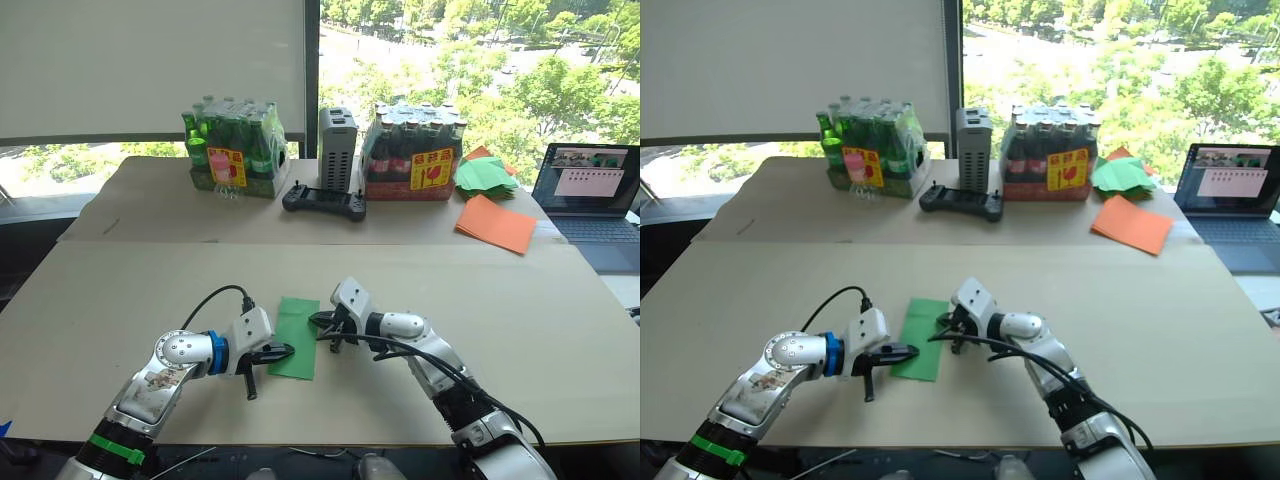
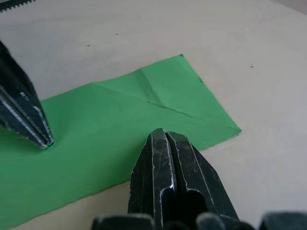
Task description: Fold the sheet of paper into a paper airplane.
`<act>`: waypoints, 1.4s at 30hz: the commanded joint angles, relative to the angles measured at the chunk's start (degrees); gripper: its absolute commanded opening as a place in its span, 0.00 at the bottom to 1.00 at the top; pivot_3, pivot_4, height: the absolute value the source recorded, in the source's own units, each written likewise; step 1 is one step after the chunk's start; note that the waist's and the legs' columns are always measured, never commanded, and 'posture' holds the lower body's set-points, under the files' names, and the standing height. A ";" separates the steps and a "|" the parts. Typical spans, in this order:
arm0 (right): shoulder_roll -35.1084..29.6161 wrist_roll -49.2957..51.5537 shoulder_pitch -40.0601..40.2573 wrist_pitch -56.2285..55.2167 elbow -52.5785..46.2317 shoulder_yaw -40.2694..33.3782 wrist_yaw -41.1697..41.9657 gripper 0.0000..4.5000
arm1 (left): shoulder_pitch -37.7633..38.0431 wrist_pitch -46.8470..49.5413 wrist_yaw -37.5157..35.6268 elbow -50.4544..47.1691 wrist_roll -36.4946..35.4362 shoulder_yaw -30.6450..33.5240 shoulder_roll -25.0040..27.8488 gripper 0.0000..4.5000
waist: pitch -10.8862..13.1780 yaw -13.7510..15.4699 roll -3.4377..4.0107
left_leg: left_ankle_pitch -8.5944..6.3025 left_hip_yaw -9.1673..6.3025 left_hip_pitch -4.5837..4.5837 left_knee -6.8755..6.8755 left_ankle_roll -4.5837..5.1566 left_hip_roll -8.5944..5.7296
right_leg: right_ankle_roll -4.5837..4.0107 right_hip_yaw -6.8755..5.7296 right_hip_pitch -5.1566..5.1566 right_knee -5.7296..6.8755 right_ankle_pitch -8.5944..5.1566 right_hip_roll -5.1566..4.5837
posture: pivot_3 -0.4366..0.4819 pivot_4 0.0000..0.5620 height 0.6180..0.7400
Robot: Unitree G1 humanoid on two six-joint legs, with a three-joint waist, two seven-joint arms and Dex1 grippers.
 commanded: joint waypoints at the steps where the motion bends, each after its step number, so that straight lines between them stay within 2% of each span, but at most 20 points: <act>1: -0.79 0.68 2.92 3.25 -4.29 1.90 2.00 0.01 | 0.55 1.05 -0.26 -0.71 -0.15 -0.26 0.40 0.00 | 0.00 -0.02 0.00 | 0.00 0.00 0.00 0.00 0.00 0.00 | 0.00 0.00 0.00 0.00 0.00 0.00 | 0.48 0.27 1.00; 19: -6.00 2.85 11.46 12.24 -16.99 6.15 5.64 0.01 | 0.66 1.10 -0.83 -1.04 0.02 -0.65 0.61 0.00 | 0.00 0.09 0.00 | 0.00 0.01 0.00 0.00 0.00 0.00 | 0.09 0.00 0.02 -0.04 -0.06 0.00 | 0.48 0.27 1.00; 35: -7.90 3.09 11.98 12.75 -19.65 8.03 6.82 0.01 | 0.33 0.87 -1.48 -0.17 0.36 -0.82 0.69 0.00 | 0.00 0.09 -0.01 | 0.00 0.01 0.01 0.00 0.00 0.00 | 0.16 0.00 0.03 -0.05 -0.12 0.00 | 0.48 0.27 1.00; 38: -8.21 4.67 12.07 10.97 -21.22 5.29 7.00 0.01 | 0.44 0.87 -1.44 -0.32 -0.04 -0.03 0.88 0.00 | 0.00 0.12 -0.01 | 0.00 0.01 0.01 0.00 0.00 0.00 | 0.16 0.00 0.03 -0.06 -0.12 0.00 | 0.48 0.27 1.00; 42: -7.73 12.71 11.78 12.66 -28.94 -5.35 5.20 0.01 | 0.13 4.03 -1.97 -2.36 -5.54 6.97 2.66 0.00 | 0.07 0.03 -0.05 | 0.00 -0.01 -0.15 0.00 0.00 0.00 | 0.15 -0.01 -0.11 -0.05 -0.11 0.00 | 0.48 0.27 1.00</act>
